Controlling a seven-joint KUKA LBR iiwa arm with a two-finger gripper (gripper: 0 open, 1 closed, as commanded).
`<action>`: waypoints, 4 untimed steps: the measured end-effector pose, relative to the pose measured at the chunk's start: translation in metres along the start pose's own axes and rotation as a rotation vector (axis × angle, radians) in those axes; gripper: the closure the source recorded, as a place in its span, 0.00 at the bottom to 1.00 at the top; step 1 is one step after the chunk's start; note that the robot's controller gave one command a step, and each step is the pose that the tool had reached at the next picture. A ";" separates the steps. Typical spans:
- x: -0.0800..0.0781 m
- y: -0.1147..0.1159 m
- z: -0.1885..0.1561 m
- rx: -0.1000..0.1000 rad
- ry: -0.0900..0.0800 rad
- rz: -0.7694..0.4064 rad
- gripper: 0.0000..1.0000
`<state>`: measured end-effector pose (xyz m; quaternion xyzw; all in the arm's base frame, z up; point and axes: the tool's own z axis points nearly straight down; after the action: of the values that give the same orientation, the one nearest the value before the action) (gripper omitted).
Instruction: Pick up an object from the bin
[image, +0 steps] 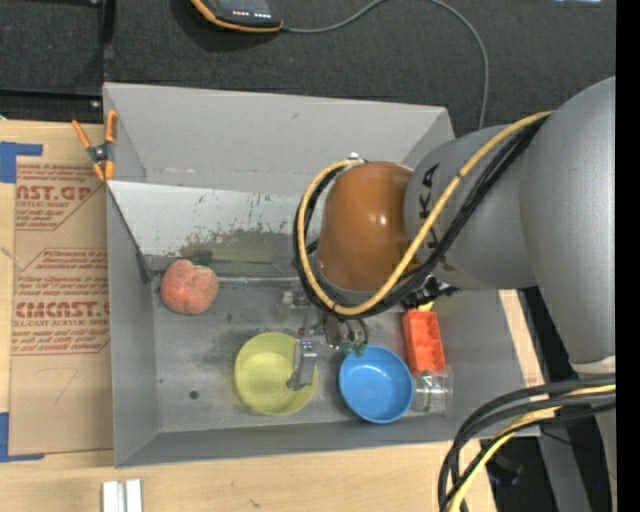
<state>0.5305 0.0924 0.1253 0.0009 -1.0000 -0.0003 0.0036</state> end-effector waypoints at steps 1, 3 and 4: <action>-0.002 -0.001 -0.004 -0.001 -0.007 0.002 0.00; 0.006 0.018 -0.014 -0.002 -0.011 -0.151 0.00; 0.008 0.023 0.057 -0.002 0.001 -0.379 0.00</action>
Offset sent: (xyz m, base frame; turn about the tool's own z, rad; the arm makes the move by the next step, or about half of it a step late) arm -0.0075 0.0214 -0.0553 -0.3759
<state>0.5220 0.1156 0.0681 0.1891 -0.9820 -0.0020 0.0038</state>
